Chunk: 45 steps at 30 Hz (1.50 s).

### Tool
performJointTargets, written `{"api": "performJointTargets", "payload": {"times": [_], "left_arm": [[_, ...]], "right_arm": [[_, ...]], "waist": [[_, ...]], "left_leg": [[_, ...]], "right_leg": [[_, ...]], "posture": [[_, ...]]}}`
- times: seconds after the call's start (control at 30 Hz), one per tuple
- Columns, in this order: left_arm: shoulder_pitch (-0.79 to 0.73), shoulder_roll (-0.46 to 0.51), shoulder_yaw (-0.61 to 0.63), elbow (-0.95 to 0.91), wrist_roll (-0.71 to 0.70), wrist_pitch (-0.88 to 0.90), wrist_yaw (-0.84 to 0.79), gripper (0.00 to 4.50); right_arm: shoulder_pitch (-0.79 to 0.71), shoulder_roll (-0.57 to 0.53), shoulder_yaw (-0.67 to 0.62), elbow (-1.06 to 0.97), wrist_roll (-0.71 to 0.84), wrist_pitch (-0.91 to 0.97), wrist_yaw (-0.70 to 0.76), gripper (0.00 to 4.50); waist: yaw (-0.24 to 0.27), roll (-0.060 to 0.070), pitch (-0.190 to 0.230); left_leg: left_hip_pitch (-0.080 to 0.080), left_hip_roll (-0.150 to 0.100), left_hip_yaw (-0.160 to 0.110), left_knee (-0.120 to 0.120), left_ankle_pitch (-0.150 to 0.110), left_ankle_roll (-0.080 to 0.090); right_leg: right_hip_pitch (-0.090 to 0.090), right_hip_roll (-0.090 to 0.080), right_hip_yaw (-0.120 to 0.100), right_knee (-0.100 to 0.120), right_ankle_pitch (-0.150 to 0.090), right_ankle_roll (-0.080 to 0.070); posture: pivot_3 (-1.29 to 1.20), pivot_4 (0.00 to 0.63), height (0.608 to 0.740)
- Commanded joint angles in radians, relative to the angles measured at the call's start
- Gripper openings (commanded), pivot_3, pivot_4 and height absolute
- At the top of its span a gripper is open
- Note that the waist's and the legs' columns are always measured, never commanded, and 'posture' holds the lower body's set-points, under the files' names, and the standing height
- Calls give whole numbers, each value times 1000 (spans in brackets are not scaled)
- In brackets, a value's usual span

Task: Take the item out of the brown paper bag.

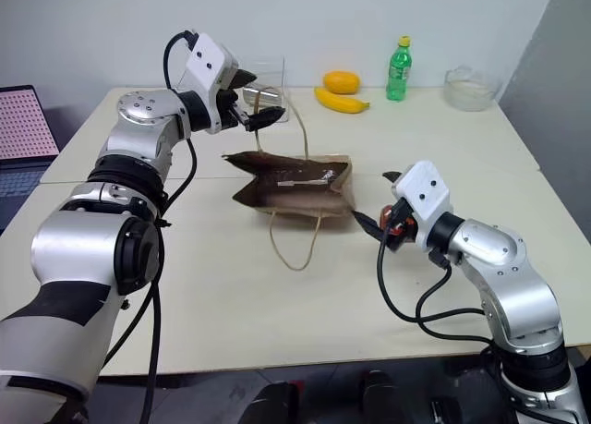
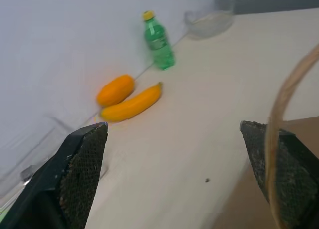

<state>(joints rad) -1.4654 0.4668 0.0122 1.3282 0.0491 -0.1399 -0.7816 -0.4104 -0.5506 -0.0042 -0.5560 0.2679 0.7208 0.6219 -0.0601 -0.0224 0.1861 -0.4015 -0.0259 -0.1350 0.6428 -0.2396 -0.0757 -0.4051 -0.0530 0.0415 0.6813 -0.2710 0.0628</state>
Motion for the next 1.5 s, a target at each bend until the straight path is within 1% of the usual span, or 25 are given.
{"api": "performJointTargets", "payload": {"times": [0.03,0.2,0.3,0.37,0.43,0.47,0.5,0.53,0.57,0.6,0.63,0.7,0.8,0.9,1.0,1.07,1.13,1.2,1.27,1.33,1.37,1.43,1.5], "left_arm": [[-69,-17,38,7,-7,68,69,4469],[-69,-18,64,5,-8,108,62,4469],[-43,6,49,-4,3,112,-39,4469],[-30,30,43,-10,3,125,-129,4469],[-11,79,27,-18,1,170,-321,4469],[10,107,1,-29,17,154,-425,4469],[26,125,-18,-38,28,141,-494,4469],[51,136,-56,-50,75,58,-444,4469],[71,139,-85,-60,115,-26,-360,4469],[81,129,-81,-65,117,-83,-302,4469],[82,112,-57,-66,90,-92,-292,4469],[74,83,-7,-68,29,-95,-325,4469],[69,76,30,-76,-9,-104,-349,4469],[70,101,82,-93,-65,-46,-386,4469],[127,149,135,-153,-119,28,-369,4469],[220,170,159,-271,-149,76,-334,4469],[378,186,185,-506,-179,175,-269,4469],[591,184,228,-829,-228,298,-201,4469],[803,142,280,-1142,-290,443,-98,4469],[960,102,296,-1345,-312,492,-22,4469],[1007,87,297,-1407,-318,514,11,4469],[1136,18,288,-1549,-324,568,105,4469],[1223,-44,279,-1634,-320,570,185,4469]], "right_arm": [[-43,-25,6,11,20,-28,34,4500],[-65,-30,13,24,39,-20,37,4500],[-62,-32,19,13,53,-6,37,4500],[-57,-32,18,5,61,3,36,4500],[-41,-30,15,-12,84,22,41,4500],[-32,-31,18,-21,93,27,44,4500],[-26,-33,19,-26,101,30,46,4500],[-24,-30,16,-23,101,26,40,4500],[-24,-28,15,-16,94,15,34,4500],[-28,-27,17,-7,84,1,28,4500],[-32,-25,20,0,75,-9,24,4500],[-39,-23,28,13,63,-26,21,4500],[-48,-16,35,21,63,-40,18,4500],[-44,-6,28,6,81,-38,13,4500],[-4,13,9,-21,87,-66,-3,4500],[37,32,2,-43,78,-95,-26,4500],[85,55,-6,-71,81,-110,-52,4500],[139,91,-9,-89,75,-156,-78,4500],[204,130,-1,-100,56,-199,-114,4500],[258,155,10,-96,31,-247,-139,4500],[275,166,12,-91,18,-275,-150,4500],[312,205,13,-60,-1,-324,-183,4500],[328,235,16,-30,-18,-361,-210,4500]], "waist": [[0,0,0],[-5,0,0],[-6,0,0],[-7,0,0],[-11,0,0],[-16,0,0],[-20,0,0],[-22,0,0],[-21,0,0],[-21,0,0],[-18,0,0],[-4,0,0],[-1,0,0],[-3,0,0],[-15,0,0],[-24,0,0],[-28,2,-1],[-30,2,-1],[-25,2,-1],[-19,2,-2],[-9,2,-2],[7,1,-2],[12,1,-3]], "left_leg": [[0,0,0,0,0,0],[0,0,0,0,0,0],[0,0,0,0,0,0],[0,0,0,0,0,0],[0,0,1,-1,0,0],[0,1,0,-1,0,0],[1,0,1,-1,0,0],[1,1,1,-1,0,0],[1,1,1,-2,0,0],[1,1,0,-1,0,0],[1,1,0,-1,0,0],[0,1,-1,1,0,0],[-1,0,0,1,0,0],[0,1,0,0,0,0],[0,1,0,0,0,0],[0,1,0,0,0,0],[2,2,0,-1,0,0],[3,3,1,-2,0,0],[2,4,0,-2,0,0],[1,4,-1,-1,0,0],[1,4,-1,0,0,0],[1,3,0,1,0,0],[3,2,1,1,0,0]], "right_leg": [[0,0,0,0,0,0],[0,0,0,0,0,0],[0,0,0,0,0,0],[0,0,0,1,0,0],[0,0,0,1,0,0],[0,0,0,1,0,0],[0,0,0,1,0,0],[0,0,0,1,0,0],[0,1,0,0,0,0],[0,0,0,1,0,0],[0,0,0,1,0,0],[0,0,0,1,0,0],[0,0,0,0,0,0],[-1,0,0,0,0,0],[-1,0,0,1,0,0],[-1,0,0,1,0,0],[0,0,1,2,0,0],[0,0,3,2,0,0],[-1,1,2,2,0,0],[-1,0,2,1,0,0],[0,-1,2,1,0,0],[0,-1,2,1,1,0],[3,-1,2,0,1,1]], "posture": [[0,150,740],[0,150,740],[0,150,740],[0,150,740],[0,150,740],[0,150,740],[0,150,740],[0,150,740],[0,150,740],[0,150,740],[0,150,740],[0,150,740],[0,150,740],[0,150,740],[0,150,740],[0,150,740],[0,150,740],[0,150,740],[0,150,740],[0,150,740],[0,150,740],[0,150,740],[0,150,740]]}}
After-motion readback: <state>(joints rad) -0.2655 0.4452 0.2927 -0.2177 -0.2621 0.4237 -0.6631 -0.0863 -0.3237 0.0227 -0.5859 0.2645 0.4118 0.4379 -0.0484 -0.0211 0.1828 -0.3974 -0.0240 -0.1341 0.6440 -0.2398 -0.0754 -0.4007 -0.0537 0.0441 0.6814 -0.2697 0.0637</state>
